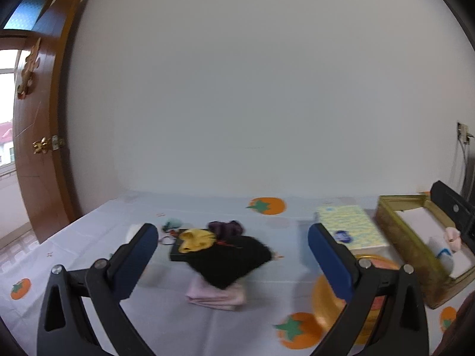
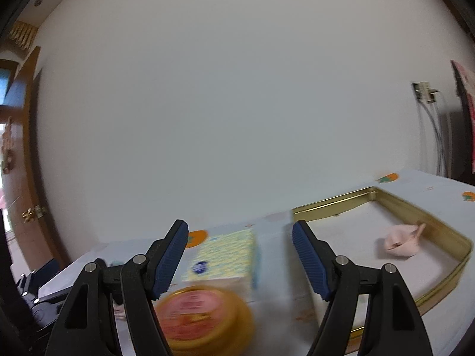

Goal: Organize soft objects
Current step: 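Move both tools back toward the pile of soft items, then grasp the white towel with the left tool while the right tool grasps the black sock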

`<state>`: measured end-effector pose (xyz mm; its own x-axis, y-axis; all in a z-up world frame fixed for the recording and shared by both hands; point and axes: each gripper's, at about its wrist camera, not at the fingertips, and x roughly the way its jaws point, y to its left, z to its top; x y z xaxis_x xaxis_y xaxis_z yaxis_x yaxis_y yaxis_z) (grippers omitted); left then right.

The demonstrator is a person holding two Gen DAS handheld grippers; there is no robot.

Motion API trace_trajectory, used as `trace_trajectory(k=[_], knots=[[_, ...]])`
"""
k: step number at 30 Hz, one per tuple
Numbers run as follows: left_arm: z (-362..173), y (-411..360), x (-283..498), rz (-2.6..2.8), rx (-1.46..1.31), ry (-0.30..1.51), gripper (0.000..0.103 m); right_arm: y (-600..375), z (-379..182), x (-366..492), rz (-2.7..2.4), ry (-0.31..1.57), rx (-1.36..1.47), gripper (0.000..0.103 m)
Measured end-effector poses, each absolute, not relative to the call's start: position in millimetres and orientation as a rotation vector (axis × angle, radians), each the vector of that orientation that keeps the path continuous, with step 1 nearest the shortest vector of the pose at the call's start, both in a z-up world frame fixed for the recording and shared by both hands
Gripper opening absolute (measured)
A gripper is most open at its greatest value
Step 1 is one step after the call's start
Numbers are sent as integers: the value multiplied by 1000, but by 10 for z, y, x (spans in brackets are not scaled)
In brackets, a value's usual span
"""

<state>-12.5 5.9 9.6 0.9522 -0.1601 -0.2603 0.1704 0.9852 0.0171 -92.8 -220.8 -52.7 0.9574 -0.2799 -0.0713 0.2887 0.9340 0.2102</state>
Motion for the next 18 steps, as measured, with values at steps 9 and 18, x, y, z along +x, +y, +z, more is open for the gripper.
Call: trace_trajectory(k=[9, 18], knots=[[56, 687, 244, -28, 9, 315, 102, -1610, -605, -400, -141, 179, 180, 75], [-175, 1297, 989, 87, -128, 594, 99, -1184, -693, 101, -62, 319, 146, 75]])
